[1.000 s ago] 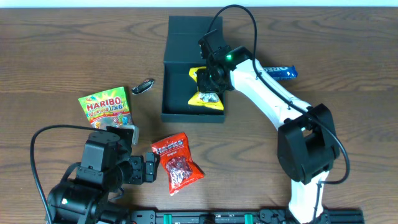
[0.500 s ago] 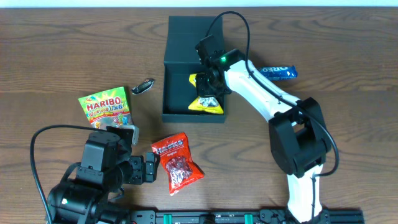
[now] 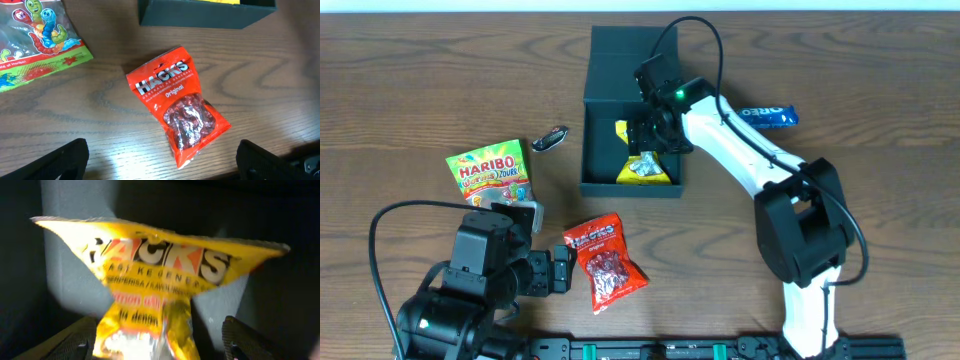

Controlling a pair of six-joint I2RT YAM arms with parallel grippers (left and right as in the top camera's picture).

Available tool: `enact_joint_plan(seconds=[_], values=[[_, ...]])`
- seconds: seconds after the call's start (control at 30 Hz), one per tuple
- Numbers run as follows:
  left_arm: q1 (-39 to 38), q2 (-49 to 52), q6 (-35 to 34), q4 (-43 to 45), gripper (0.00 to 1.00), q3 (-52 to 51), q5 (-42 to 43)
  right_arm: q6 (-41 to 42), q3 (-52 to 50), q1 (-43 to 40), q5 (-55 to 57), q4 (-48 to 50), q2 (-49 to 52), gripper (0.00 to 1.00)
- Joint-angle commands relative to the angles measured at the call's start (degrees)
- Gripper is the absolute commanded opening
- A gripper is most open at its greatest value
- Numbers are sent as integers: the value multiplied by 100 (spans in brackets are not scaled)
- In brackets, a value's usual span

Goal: Pack container
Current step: 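Lower the yellow bag into the box and open the right gripper, then move the right gripper to the red Hacks bag and grasp it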

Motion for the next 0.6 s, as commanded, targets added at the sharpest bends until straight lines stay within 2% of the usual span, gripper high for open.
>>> enact_joint_plan(seconds=[0.0, 0.07, 0.33, 0.47, 0.57], values=[[-24, 4, 107, -20, 95, 87, -46, -127, 181, 48, 2, -122, -815, 91], [-24, 4, 107, -20, 95, 87, -44, -175, 181, 52, -17, -271, -1185, 99], [-24, 4, 107, -20, 95, 87, -46, -1121, 181, 682, -538, -1458, -2295, 99], [-24, 4, 107, -20, 95, 87, -61, -1145, 144, 1311, -17, -2085, -2400, 99], [-24, 4, 107, -20, 95, 87, -76, -815, -219, 1923, 730, -2157, -2402, 99]])
